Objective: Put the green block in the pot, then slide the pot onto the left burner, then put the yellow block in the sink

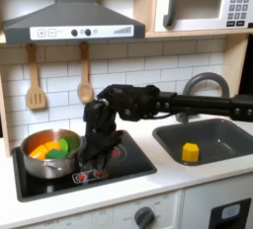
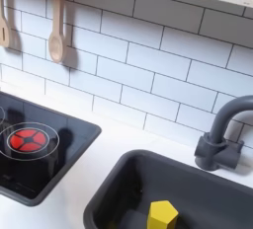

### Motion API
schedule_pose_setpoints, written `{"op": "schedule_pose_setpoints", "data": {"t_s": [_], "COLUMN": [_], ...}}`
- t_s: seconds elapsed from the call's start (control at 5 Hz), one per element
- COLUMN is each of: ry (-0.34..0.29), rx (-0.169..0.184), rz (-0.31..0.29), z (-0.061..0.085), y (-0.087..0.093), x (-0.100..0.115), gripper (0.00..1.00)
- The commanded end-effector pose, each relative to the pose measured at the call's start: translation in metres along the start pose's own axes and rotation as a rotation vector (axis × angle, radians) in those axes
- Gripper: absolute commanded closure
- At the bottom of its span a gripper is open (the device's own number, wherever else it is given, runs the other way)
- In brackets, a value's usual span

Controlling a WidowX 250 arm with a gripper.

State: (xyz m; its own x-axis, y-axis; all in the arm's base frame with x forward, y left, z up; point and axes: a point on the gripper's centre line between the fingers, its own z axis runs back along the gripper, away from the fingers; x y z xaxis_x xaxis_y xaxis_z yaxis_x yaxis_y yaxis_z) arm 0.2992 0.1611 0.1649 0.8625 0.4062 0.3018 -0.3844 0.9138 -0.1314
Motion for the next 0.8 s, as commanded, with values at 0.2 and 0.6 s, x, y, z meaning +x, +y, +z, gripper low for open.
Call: {"op": "schedule_pose_setpoints", "data": {"t_s": [0.2,0.6], "ry": [0.026,0.025], "rx": [0.039,0.039], "rz": [-0.007,0.013], "z": [-0.019,-0.022], "y": [0.014,0.017], "x": [0.004,0.011], "gripper": [1.00,1.00]}}
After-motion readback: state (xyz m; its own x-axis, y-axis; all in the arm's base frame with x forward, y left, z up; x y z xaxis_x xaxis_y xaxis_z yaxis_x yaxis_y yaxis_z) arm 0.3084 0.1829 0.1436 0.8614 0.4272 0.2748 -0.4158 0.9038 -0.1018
